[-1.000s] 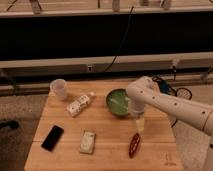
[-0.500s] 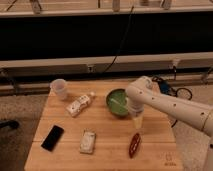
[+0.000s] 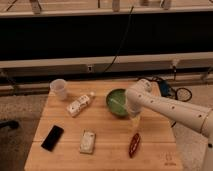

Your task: Drag the ceramic bowl in a circle

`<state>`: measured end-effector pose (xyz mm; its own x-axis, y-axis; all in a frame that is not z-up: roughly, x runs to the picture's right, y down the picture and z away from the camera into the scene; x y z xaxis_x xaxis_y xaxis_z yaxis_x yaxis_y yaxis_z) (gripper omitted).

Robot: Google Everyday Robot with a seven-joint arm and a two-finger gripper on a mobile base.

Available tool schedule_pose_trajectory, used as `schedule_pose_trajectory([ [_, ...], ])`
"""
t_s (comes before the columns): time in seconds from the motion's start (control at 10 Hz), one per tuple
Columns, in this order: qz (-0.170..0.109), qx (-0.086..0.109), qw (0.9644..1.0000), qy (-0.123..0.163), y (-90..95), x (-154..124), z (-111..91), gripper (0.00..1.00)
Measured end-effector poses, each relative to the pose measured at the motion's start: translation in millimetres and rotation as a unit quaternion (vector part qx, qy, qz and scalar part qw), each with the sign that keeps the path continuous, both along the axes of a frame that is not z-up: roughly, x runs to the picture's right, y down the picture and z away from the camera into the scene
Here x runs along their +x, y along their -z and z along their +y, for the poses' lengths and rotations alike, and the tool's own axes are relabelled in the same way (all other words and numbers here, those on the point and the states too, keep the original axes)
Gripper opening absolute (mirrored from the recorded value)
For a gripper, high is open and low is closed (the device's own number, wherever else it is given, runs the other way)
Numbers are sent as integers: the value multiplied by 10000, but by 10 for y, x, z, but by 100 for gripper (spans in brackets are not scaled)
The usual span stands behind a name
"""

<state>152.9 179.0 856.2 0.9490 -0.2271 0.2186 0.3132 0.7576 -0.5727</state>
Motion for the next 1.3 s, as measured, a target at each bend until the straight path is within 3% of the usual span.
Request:
schedule_pose_trajectory([
  [0.5, -246, -311, 9992, -57, 10, -4, -35, 6],
  [0.6, -267, -325, 9991, -68, 44, 10, -91, 2],
  [1.0, -115, -342, 9993, 9, 260, 217, -379, 0],
  [1.3, 322, -326, 9988, 186, 270, 483, -474, 0],
])
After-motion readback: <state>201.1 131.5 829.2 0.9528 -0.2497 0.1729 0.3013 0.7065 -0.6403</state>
